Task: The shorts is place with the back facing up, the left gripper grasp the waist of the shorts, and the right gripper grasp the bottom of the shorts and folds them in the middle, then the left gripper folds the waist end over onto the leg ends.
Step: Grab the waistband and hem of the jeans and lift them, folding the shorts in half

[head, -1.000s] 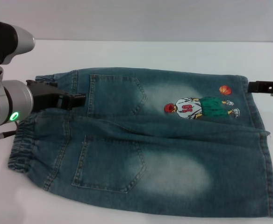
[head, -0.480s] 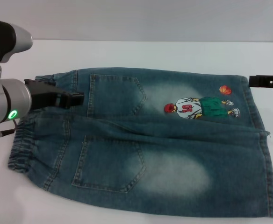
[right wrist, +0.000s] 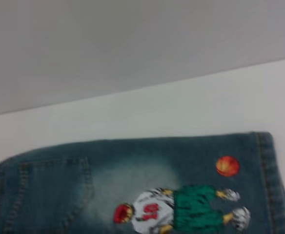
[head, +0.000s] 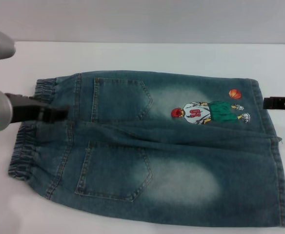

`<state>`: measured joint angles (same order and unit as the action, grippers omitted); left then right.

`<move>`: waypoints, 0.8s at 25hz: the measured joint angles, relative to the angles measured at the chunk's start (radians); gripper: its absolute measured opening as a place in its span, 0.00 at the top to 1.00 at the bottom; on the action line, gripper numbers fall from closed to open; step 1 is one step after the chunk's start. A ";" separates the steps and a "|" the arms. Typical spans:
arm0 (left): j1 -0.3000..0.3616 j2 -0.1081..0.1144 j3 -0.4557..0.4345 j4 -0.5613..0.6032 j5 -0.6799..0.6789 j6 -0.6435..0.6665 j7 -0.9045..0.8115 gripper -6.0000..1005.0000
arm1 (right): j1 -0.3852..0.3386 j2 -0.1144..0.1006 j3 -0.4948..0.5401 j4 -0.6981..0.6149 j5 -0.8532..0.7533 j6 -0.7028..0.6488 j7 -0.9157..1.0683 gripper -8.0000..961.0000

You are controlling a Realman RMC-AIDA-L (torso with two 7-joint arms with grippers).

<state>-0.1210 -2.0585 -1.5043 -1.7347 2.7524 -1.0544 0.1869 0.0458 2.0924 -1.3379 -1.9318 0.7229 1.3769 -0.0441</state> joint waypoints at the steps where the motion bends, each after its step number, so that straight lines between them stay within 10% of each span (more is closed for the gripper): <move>1: 0.014 0.000 -0.004 -0.017 0.001 -0.029 0.000 0.23 | -0.004 0.000 -0.019 -0.003 -0.034 -0.001 0.016 0.24; 20: 0.040 0.001 -0.012 -0.039 0.113 -0.301 -0.112 0.23 | 0.007 -0.003 -0.064 0.024 -0.061 -0.036 0.034 0.24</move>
<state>-0.0805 -2.0573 -1.5165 -1.7734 2.8657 -1.3554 0.0751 0.0529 2.0898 -1.4019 -1.9076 0.6622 1.3411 -0.0097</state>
